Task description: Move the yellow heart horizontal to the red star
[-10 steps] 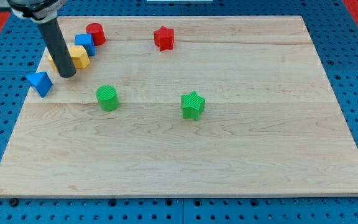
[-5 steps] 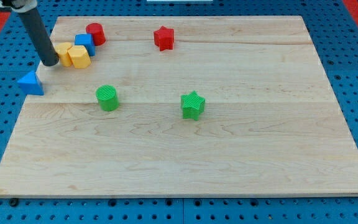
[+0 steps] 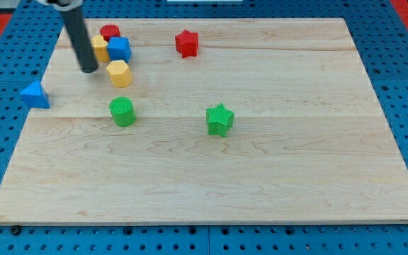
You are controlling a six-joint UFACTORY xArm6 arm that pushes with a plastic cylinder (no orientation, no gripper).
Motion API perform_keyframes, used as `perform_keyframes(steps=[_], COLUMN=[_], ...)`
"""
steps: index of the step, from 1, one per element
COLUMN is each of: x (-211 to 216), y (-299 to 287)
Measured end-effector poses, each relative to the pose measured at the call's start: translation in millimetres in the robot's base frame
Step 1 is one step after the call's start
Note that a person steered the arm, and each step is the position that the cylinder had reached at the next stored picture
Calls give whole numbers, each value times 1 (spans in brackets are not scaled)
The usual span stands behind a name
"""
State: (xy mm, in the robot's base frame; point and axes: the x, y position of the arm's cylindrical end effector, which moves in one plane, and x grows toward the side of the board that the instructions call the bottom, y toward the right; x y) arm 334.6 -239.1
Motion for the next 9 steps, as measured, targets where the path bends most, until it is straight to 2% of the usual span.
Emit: perform_keyframes(steps=[1,2,7,9], x=[-41,-51,-8,-9], y=[-40,-2,198,283])
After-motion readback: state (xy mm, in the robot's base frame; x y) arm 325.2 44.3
